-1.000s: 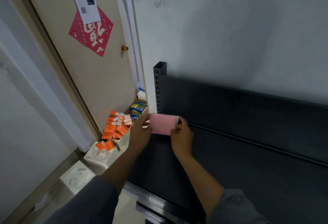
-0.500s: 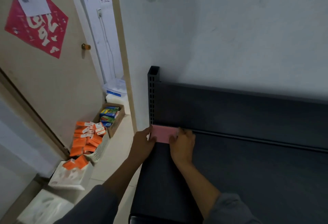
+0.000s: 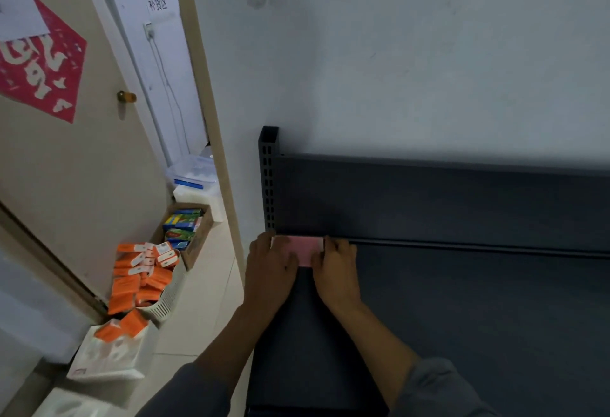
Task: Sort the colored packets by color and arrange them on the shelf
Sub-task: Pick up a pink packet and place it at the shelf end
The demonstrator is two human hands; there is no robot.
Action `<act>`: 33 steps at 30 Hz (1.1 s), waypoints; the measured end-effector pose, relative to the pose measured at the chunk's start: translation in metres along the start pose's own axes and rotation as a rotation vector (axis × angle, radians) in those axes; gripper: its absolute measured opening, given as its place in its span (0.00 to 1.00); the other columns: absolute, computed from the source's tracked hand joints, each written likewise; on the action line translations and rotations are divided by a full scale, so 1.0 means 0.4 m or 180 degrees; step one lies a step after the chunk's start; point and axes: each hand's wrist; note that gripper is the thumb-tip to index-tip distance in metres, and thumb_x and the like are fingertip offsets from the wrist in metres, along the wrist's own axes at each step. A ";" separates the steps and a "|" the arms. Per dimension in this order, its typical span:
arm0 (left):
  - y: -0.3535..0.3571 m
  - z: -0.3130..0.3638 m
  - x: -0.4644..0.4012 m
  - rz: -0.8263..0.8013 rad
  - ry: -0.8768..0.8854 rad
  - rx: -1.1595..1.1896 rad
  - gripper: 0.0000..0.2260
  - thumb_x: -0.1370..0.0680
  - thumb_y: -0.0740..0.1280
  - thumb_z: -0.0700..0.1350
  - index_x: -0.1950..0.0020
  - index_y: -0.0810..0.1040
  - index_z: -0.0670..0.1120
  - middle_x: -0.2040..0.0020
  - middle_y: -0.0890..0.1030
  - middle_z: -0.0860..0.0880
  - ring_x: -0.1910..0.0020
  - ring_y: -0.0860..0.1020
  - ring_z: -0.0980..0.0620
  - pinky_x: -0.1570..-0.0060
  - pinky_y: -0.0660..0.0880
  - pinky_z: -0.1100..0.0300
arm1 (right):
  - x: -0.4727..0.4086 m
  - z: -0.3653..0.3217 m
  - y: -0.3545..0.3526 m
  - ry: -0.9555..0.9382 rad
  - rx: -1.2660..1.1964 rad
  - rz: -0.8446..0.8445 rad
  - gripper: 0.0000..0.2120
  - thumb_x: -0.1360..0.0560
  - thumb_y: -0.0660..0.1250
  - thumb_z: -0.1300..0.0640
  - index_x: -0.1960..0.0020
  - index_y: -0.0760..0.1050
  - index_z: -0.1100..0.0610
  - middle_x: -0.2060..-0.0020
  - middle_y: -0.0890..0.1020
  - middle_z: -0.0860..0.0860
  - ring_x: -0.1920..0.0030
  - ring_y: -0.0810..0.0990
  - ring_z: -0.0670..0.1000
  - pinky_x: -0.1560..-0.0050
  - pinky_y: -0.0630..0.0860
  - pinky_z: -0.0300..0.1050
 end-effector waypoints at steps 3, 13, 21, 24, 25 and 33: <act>0.017 0.073 -0.002 -0.0089 0.0353 0.0038 0.17 0.22 0.58 0.51 0.37 0.77 0.47 0.34 0.73 0.47 0.36 0.70 0.47 0.35 0.70 0.52 | 0.020 0.038 -0.041 -0.0167 -0.0039 0.0156 0.20 0.18 0.62 0.56 0.27 0.69 0.61 0.34 0.73 0.56 0.37 0.68 0.53 0.33 0.72 0.48; 0.216 0.332 0.041 -0.0292 0.0896 0.0214 0.13 0.18 0.65 0.51 0.36 0.77 0.48 0.38 0.78 0.50 0.40 0.75 0.51 0.39 0.74 0.54 | 0.098 0.294 -0.310 -0.0007 -0.0162 0.0674 0.23 0.16 0.60 0.51 0.24 0.67 0.59 0.29 0.71 0.55 0.30 0.66 0.51 0.30 0.65 0.39; 0.467 0.690 0.185 -0.0664 0.1367 0.0580 0.13 0.18 0.64 0.52 0.36 0.77 0.50 0.41 0.79 0.53 0.43 0.76 0.54 0.43 0.76 0.52 | 0.232 0.587 -0.616 0.0359 -0.0462 0.1173 0.20 0.16 0.61 0.52 0.25 0.68 0.54 0.33 0.72 0.50 0.33 0.70 0.48 0.32 0.71 0.44; 0.571 0.840 0.252 -0.0801 0.1499 0.0691 0.12 0.18 0.64 0.53 0.37 0.77 0.50 0.44 0.80 0.53 0.46 0.78 0.54 0.45 0.77 0.50 | 0.295 0.721 -0.742 0.0523 -0.0398 0.1374 0.18 0.17 0.62 0.54 0.28 0.70 0.55 0.35 0.74 0.51 0.35 0.72 0.49 0.34 0.72 0.43; 0.602 0.893 0.276 -0.0869 0.1538 0.0744 0.12 0.17 0.64 0.53 0.37 0.77 0.50 0.44 0.80 0.53 0.47 0.79 0.55 0.46 0.78 0.50 | 0.317 0.766 -0.782 0.0603 -0.0379 0.1424 0.18 0.17 0.62 0.55 0.29 0.71 0.55 0.35 0.74 0.51 0.36 0.73 0.50 0.35 0.72 0.42; 0.792 1.188 0.411 -0.1231 0.1863 0.0765 0.10 0.19 0.62 0.57 0.41 0.77 0.56 0.47 0.80 0.59 0.49 0.79 0.59 0.48 0.78 0.50 | 0.469 1.057 -1.008 0.1166 -0.0278 0.1621 0.16 0.17 0.62 0.55 0.30 0.72 0.55 0.38 0.74 0.51 0.37 0.72 0.52 0.37 0.74 0.51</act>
Point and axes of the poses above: each hand's wrist, its own x-axis away from the middle knuckle, its own y-axis out of the palm, z = x × y
